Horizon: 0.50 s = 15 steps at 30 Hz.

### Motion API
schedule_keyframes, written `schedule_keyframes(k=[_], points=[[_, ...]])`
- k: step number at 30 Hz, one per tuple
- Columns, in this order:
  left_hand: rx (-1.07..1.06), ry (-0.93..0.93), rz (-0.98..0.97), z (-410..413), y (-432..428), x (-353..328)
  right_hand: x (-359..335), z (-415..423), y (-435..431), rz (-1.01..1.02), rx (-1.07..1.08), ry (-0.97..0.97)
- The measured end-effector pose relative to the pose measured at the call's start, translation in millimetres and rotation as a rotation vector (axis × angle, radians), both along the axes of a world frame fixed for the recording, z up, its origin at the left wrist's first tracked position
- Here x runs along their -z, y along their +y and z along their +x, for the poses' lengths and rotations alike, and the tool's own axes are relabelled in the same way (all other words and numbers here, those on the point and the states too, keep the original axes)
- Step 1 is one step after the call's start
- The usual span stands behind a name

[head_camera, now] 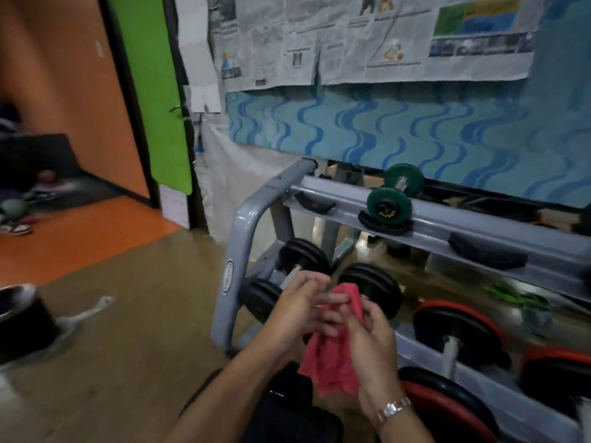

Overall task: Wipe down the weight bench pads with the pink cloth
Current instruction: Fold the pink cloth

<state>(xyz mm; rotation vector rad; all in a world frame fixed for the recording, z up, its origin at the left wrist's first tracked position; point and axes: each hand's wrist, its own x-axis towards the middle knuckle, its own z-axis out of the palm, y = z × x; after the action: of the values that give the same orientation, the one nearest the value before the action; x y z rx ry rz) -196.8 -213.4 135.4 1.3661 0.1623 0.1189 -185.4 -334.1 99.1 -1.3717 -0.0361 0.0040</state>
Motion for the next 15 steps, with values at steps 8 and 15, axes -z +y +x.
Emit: schedule_keyframes(k=[8,15], points=[[0.044,0.437,-0.236,11.8,88.3,113.3,57.3,48.9,56.4,0.215,-0.202,0.347],[-0.011,0.355,-0.445,46.6,155.0,159.5,93.9,105.7,119.4,0.291,-0.369,0.661]])
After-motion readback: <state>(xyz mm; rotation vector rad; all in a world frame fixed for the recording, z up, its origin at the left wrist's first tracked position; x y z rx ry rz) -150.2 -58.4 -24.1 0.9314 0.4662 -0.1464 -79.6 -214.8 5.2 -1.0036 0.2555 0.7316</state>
